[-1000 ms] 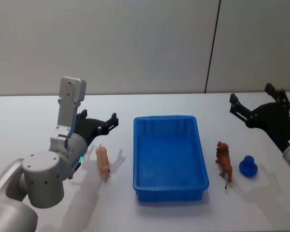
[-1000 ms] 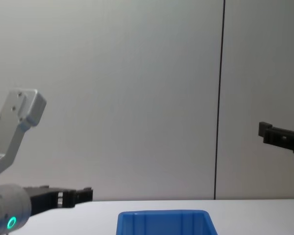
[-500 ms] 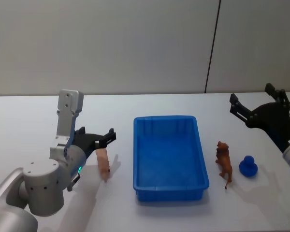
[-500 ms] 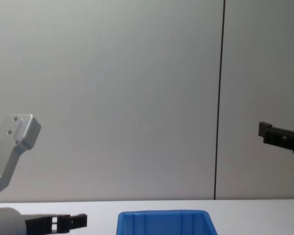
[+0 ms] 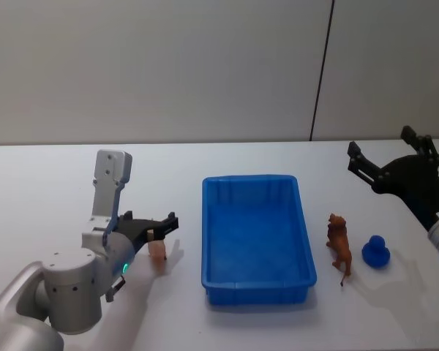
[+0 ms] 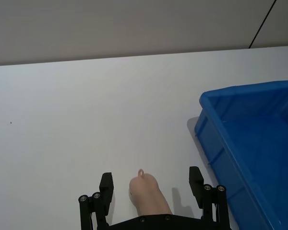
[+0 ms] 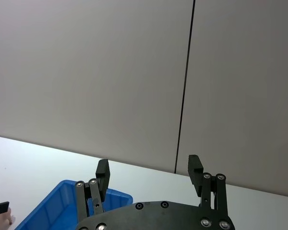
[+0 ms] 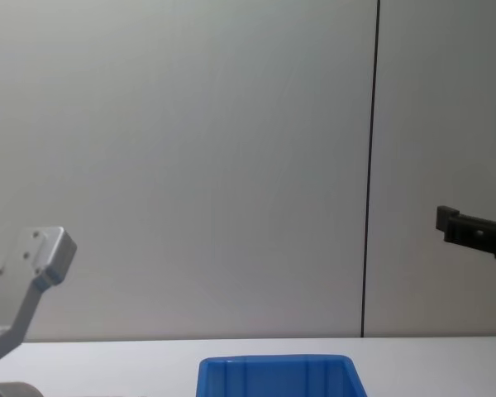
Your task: Pick up the two dolls from the table and place them into the box.
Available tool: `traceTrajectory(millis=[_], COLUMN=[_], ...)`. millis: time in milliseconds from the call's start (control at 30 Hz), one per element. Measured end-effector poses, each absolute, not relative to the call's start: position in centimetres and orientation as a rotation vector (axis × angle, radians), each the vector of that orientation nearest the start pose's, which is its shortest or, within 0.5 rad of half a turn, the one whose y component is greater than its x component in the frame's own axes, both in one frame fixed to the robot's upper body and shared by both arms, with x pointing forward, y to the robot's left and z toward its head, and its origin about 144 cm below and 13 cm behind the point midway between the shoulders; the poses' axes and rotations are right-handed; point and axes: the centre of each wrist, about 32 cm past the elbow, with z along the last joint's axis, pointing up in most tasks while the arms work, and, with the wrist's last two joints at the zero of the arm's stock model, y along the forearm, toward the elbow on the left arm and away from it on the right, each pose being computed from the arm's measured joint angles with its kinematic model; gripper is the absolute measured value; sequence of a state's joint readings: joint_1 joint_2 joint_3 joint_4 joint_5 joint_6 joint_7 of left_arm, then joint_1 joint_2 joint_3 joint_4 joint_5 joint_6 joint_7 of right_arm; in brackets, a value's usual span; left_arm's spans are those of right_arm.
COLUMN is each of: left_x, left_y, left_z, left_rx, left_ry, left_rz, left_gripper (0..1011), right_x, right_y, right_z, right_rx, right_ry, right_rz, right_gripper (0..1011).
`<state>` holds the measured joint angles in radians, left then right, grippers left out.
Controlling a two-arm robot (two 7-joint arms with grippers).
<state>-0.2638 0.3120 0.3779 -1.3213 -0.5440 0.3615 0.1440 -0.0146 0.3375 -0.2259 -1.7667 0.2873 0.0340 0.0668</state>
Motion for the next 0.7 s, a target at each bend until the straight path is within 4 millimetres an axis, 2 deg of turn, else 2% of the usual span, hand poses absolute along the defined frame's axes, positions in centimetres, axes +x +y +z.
traceTrajectory(millis=[433,633,700], left_x=[52.2,52.4,52.4], left_y=[22.6,22.4,22.3], left_z=[112.3,112.0,111.8], left_rx=[0.376,0.398,0.408], left_ry=[0.460,0.473,0.478], left_rz=[1.388,1.387,1.387], left_gripper=[1001,902,834], right_x=[44.3,44.3,44.3], right_y=[-23.7,-23.7,-23.7], right_z=[118.9,118.9,118.9], right_rx=[0.026,0.026,0.026], right_ry=[-0.075,-0.075,-0.075], right_rz=[-1.229,-1.230,-1.229], right_gripper=[1001,1001,1001])
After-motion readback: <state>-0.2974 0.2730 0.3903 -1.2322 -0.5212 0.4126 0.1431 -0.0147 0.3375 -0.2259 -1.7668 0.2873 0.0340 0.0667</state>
